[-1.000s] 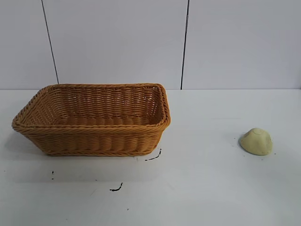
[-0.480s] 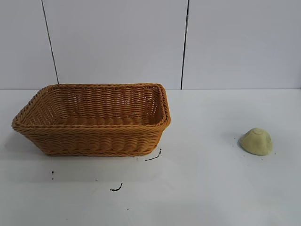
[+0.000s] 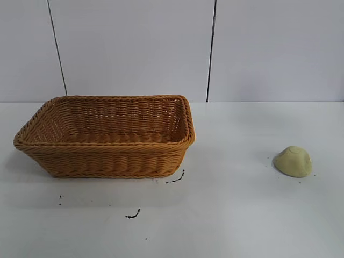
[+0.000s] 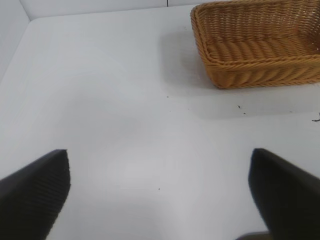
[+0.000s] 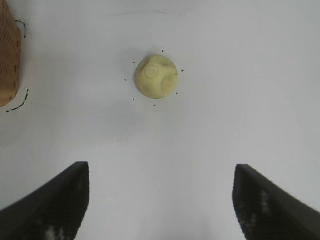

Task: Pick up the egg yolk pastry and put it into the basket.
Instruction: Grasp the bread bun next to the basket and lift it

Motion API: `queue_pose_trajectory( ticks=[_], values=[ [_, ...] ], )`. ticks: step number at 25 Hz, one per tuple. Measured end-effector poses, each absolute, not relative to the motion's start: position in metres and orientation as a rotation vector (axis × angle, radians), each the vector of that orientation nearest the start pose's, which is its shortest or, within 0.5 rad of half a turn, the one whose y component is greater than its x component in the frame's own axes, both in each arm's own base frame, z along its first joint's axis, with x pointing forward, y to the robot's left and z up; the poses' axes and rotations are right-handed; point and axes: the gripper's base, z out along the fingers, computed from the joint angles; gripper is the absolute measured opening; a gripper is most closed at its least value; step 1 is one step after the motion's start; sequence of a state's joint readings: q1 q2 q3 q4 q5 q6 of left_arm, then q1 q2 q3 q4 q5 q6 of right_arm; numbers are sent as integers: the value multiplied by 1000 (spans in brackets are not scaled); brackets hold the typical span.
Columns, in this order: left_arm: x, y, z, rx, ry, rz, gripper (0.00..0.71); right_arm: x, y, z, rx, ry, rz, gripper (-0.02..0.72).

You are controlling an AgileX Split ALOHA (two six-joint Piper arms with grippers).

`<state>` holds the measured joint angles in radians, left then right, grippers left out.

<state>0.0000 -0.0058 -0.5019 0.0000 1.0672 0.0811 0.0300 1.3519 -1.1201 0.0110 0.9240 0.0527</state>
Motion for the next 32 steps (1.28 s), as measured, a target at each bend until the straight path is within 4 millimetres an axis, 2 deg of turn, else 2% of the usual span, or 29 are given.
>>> queue_pose_trajectory(
  ticks=[6, 11, 18, 25, 32],
  values=[
    [-6, 0, 277, 83, 2042, 51, 697, 328, 12, 268, -96, 2771, 24, 656],
    [-6, 0, 277, 83, 2042, 51, 697, 354, 13, 225, -160, 2857, 36, 655],
    [-6, 0, 277, 83, 2042, 51, 697, 372, 16, 176, -173, 2917, 66, 655],
    [-6, 0, 277, 83, 2042, 51, 697, 386, 16, 137, -163, 2912, 61, 655],
    [-6, 0, 277, 83, 2042, 51, 697, 393, 16, 114, -155, 2895, 58, 655]
  ],
)
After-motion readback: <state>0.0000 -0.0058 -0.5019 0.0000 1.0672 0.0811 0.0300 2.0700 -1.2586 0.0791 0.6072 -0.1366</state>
